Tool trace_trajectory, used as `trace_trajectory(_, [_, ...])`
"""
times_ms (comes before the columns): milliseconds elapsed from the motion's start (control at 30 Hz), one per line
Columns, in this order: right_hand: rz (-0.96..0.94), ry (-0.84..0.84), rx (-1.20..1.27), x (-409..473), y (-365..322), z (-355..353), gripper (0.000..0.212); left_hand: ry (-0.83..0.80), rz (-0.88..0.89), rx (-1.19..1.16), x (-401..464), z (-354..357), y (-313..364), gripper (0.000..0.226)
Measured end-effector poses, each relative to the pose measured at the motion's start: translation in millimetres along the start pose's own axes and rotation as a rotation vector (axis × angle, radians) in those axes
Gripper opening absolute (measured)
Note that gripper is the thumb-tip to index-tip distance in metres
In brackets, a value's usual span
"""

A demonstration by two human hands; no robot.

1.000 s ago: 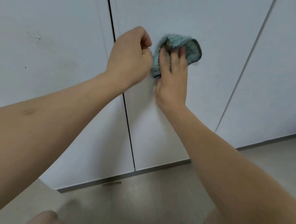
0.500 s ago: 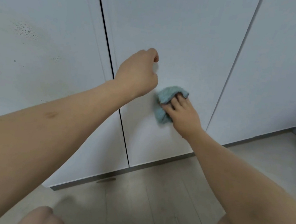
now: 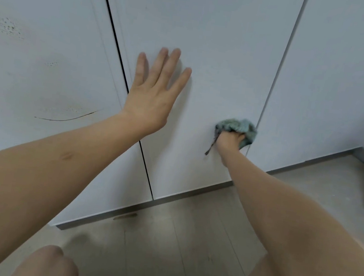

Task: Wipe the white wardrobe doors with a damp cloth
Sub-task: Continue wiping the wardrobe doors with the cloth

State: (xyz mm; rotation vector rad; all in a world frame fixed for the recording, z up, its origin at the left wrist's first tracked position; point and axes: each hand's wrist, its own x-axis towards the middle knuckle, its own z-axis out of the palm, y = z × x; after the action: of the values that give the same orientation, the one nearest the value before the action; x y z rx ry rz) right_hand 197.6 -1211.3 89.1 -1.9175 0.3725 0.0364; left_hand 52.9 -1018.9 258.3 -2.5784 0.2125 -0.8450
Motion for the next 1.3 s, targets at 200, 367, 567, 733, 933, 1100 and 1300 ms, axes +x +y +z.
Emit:
trace_trajectory(200, [-0.590, -0.012, -0.186, -111, 0, 68, 0.083, -0.056, -0.025, 0.032, -25, 15, -11, 0.112])
trace_trajectory(367, [-1.077, 0.327, -0.419, -116, -103, 45, 0.080, 0.063, -0.027, 0.008, -36, 6, -30, 0.096])
trace_trajectory(567, [-1.158, 0.367, -0.457, -141, -147, 60, 0.074, 0.229, -0.193, -0.207, -31, -12, -39, 0.088])
trace_trajectory(733, [-1.477, 0.181, -0.697, -123, -38, 96, 0.076, 0.198, -0.081, -0.231, -28, -6, -24, 0.090])
trace_trajectory(933, [-1.694, 0.004, -1.129, -59, 28, 54, 0.045, 0.009, -0.071, -0.134, -23, -3, -5, 0.095])
trace_trajectory(1100, [-1.404, 0.232, -0.882, -38, -3, 8, 0.070, -0.043, -0.011, -0.065, -22, 14, 1, 0.100])
trace_trajectory(1300, [-0.845, 0.123, -0.491, -7, -2, -37, 0.089, -0.065, -0.011, 0.006, -18, 29, 12, 0.104])
